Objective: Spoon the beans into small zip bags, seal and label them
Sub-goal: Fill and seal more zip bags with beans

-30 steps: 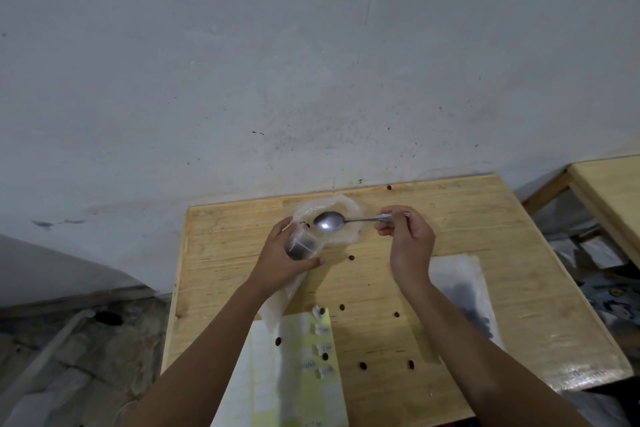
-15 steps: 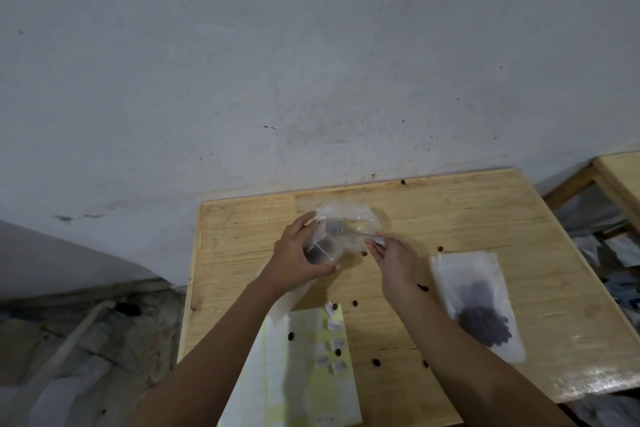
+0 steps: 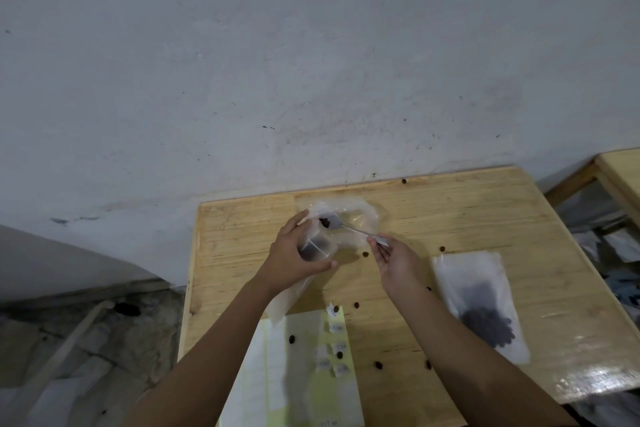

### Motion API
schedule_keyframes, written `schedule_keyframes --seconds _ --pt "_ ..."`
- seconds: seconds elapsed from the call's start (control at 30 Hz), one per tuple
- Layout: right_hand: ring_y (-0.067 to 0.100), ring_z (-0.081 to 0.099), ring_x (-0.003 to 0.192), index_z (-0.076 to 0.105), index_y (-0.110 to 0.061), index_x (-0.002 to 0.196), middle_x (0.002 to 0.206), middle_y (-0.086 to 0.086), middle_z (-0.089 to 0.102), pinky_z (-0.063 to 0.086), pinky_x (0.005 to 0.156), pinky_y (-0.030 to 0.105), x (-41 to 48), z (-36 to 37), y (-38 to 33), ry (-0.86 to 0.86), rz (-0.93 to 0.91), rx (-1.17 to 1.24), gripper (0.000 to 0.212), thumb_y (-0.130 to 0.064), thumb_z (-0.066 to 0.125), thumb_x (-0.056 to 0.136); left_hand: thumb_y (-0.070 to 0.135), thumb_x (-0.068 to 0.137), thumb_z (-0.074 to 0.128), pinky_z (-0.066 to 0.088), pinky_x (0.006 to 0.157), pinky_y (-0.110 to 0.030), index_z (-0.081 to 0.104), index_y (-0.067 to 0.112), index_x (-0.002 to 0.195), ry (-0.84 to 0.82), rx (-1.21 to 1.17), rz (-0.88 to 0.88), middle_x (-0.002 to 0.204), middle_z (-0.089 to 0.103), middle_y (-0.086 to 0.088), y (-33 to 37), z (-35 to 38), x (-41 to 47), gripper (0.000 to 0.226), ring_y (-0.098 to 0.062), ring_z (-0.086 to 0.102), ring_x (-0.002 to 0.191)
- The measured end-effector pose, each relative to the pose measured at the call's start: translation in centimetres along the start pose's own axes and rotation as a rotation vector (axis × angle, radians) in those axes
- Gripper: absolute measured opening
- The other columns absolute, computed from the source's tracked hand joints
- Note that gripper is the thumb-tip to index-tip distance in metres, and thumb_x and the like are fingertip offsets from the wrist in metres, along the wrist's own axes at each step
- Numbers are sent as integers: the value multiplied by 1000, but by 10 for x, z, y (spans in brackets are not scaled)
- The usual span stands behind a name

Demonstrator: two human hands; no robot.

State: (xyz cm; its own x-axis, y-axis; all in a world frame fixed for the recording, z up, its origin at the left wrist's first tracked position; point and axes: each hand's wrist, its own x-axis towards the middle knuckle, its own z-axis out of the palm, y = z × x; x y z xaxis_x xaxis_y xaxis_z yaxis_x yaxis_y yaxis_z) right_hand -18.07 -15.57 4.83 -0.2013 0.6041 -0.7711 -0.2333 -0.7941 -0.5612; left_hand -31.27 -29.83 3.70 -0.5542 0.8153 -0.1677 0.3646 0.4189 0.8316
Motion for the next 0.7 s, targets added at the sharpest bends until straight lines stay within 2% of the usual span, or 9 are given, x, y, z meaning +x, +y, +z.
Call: schedule_keyframes --seconds 0.1,0.2,0.3,0.4,0.5,0.7 --pt "18 65 78 63 4 94 87 14 64 56 71 21 -1 -2 -7 -8 -85 -70 15 0 49 93 46 61 83 31 107 -27 36 13 143 2 7 -55 150 20 18 -5 0 3 100 -8 26 136" --pt "19 65 70 64 1 83 78 12 64 56 61 18 -2 -5 -15 14 -212 -84 17 1 49 90 45 61 83 30 102 -24 35 12 143 -1 5 -76 152 18 12 -6 0 6 101 -9 27 135" --pt "20 64 66 63 -1 76 73 12 63 54 54 16 -2 -8 -23 33 -301 -84 19 2 49 88 42 62 84 29 100 -22 36 12 143 15 -9 -76 152 19 10 -5 1 7 99 -3 27 129" --pt "17 63 59 64 -1 77 73 11 63 53 52 16 -6 -11 -29 26 -383 -120 18 1 49 87 42 63 83 30 99 -23 37 14 142 23 -9 -69 151 18 11 -3 1 7 96 0 26 124" --pt "16 63 57 65 -1 76 73 10 64 52 52 16 -13 -12 -30 -21 -453 -186 20 0 49 88 44 63 83 31 100 -25 37 16 141 29 -4 -58 151 19 11 -2 2 5 94 -2 28 126" --pt "14 64 58 67 -2 80 74 10 66 54 58 19 -29 -10 -27 -239 -546 -351 22 -2 49 92 45 63 82 31 99 -25 36 18 141 48 13 -40 150 19 14 0 3 2 94 1 27 122"
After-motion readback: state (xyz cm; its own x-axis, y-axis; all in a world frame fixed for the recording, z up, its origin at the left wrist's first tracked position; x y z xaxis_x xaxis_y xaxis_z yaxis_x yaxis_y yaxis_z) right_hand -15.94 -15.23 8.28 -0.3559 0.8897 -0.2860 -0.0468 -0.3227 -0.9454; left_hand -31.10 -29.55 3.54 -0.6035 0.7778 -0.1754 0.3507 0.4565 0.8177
